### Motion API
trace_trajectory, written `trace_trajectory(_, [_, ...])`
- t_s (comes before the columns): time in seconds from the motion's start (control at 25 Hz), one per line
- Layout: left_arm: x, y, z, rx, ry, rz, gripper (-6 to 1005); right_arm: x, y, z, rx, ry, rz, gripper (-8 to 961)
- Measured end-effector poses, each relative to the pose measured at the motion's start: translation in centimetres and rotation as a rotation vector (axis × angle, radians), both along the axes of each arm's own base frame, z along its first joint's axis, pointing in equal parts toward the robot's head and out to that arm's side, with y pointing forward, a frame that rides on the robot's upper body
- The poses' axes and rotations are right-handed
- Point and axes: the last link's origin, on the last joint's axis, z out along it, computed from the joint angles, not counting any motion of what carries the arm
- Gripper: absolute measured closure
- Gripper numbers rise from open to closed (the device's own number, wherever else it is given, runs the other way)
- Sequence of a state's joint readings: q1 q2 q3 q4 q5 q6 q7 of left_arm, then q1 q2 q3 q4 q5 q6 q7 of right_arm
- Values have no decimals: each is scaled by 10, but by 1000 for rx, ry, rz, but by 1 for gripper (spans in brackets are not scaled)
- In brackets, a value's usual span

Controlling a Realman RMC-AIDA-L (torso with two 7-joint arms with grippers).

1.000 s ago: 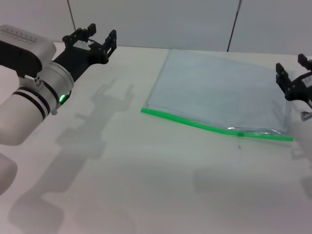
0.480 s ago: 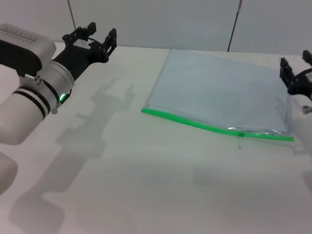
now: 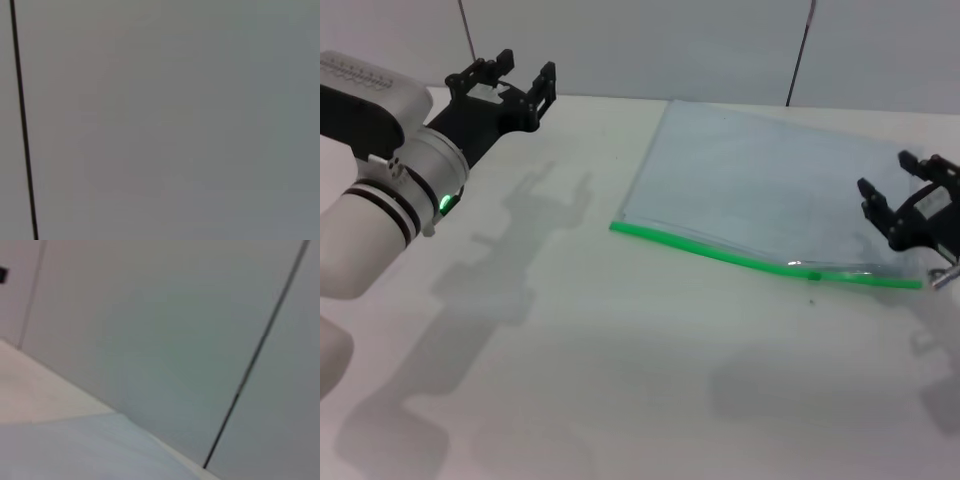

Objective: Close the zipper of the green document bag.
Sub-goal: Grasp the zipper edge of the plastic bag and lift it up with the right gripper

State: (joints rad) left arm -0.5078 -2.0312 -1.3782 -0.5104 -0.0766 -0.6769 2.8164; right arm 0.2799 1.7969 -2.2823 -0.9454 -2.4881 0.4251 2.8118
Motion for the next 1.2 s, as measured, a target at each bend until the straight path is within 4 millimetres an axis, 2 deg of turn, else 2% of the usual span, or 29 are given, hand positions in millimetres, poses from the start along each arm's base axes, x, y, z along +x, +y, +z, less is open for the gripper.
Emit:
trace_trajectory(0.28, [-2, 0, -1, -5, 7, 11, 440, 8, -9, 4, -77, -96, -54, 447])
trace_trajectory(0.64, [-5, 0, -1, -5, 8, 20, 439, -1, -25, 3, -102, -266, -29, 451])
trace_trajectory(1.2, [-12, -3, 0, -2, 8, 39, 440, -4, -46, -16, -105, -431, 30, 456])
